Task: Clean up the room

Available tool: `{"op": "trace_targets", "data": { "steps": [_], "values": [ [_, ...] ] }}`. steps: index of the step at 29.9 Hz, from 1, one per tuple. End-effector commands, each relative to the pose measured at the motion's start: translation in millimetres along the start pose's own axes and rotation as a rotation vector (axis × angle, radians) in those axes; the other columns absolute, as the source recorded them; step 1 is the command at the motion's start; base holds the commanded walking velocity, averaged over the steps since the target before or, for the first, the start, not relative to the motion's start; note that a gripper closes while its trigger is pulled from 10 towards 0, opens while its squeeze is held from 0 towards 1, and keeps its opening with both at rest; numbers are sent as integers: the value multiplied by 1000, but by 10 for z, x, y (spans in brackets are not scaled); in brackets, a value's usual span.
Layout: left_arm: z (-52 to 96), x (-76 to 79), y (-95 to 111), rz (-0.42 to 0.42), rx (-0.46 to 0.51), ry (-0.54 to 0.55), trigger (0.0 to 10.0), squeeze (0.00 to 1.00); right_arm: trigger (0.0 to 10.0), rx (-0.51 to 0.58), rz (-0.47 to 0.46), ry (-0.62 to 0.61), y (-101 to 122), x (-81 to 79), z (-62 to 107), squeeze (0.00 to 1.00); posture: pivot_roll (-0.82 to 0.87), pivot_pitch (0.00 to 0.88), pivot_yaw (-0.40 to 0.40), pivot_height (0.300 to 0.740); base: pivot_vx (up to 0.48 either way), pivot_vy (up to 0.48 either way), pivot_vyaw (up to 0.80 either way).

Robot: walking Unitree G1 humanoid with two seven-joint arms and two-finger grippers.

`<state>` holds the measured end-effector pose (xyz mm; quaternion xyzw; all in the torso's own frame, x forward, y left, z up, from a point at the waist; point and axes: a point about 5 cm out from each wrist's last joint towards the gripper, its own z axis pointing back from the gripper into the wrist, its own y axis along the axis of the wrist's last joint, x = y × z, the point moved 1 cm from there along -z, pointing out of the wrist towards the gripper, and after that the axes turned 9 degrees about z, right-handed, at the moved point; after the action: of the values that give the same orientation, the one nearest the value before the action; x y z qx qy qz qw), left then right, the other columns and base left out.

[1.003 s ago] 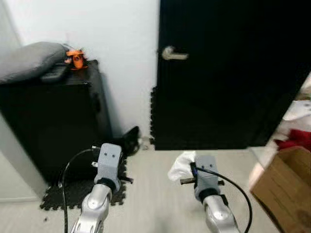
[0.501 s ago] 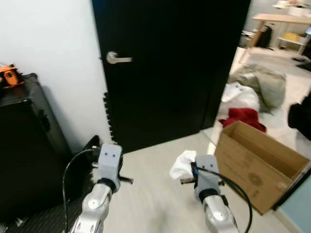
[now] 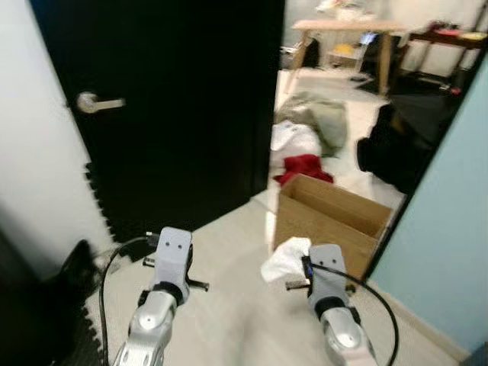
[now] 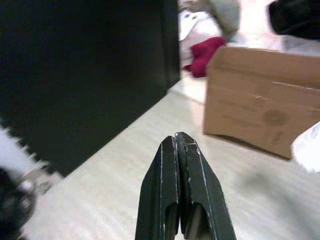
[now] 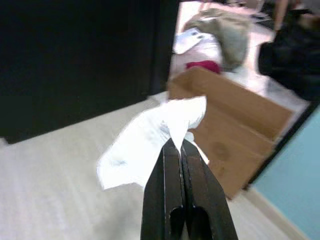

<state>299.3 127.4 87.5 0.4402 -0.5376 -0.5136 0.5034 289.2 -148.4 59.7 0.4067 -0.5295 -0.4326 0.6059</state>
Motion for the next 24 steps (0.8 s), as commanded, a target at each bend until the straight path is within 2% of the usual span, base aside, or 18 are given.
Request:
{"op": "trace_targets", "data": {
  "steps": [1, 6, 24],
  "values": [
    [18, -46, -49, -7, -26, 17, 10000, 0, 10000, -10, -10, 12, -7, -52, 7, 0, 7, 30, 30, 740, 0, 0, -800],
    [28, -41, -69, 0, -33, 22, 10000, 0, 10000, -25, -15, 22, -26, -58, 12, 0, 2, 37, 27, 740, 0, 0, -800],
    [47, -40, -109, 1, -49, 32, 10000, 0, 10000, -48, -9, 45, -72, -88, 18, 0, 6, 40, 18, 740, 0, 0, 0]
  ]
}}
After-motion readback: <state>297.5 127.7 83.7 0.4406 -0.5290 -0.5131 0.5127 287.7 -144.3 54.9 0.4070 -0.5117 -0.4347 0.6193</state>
